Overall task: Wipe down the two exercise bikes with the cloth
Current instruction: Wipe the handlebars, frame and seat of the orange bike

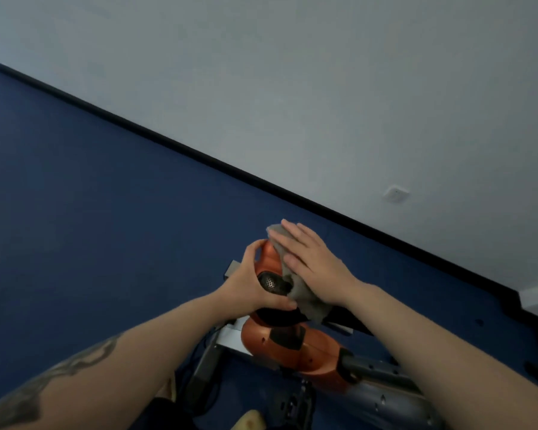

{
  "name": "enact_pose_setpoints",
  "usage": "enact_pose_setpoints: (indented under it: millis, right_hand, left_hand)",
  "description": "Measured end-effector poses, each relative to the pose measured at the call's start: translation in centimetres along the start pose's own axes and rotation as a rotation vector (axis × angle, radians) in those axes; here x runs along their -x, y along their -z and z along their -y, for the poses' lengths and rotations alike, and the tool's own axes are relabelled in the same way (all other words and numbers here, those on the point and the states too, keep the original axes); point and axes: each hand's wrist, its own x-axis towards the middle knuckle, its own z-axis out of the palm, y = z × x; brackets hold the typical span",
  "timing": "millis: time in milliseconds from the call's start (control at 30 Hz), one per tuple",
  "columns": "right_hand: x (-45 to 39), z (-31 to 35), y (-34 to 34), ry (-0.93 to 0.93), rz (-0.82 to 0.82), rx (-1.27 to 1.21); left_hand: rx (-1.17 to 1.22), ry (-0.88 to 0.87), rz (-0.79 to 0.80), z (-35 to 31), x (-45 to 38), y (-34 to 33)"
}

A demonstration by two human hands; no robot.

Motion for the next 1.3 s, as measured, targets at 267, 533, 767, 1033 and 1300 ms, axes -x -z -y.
enact_pose_setpoints:
  millis: [267,533,767,1033,1300]
  right_hand:
    - [-3.2,0.5,0.6,-0.255,-0.068,-0.224]
    - [-0.1,-2.0,1.0,0.024,0.016,-0.144]
    - [-3.2,1.0,0.7,0.059,0.067,0.135]
    - [-6.2,2.9,0.9,-0.143,0.12,0.127]
    - [-5.7,2.0,2.2,0.079,0.186,0.092]
  left_hand:
    - [0.015,0.006,0.023,-0.2,-0.8,0.4]
    - [0.004,-0.004,0.02,-0.4,-0.7,0.3]
    - [-0.039,0.041,-0.098,-0.1,0.5,-0.3]
    - [-0.007,0.142,-0.247,1.8,1.6,-1.9]
    - [0.009,0.148,-0.226,2.2,1.1,-1.6]
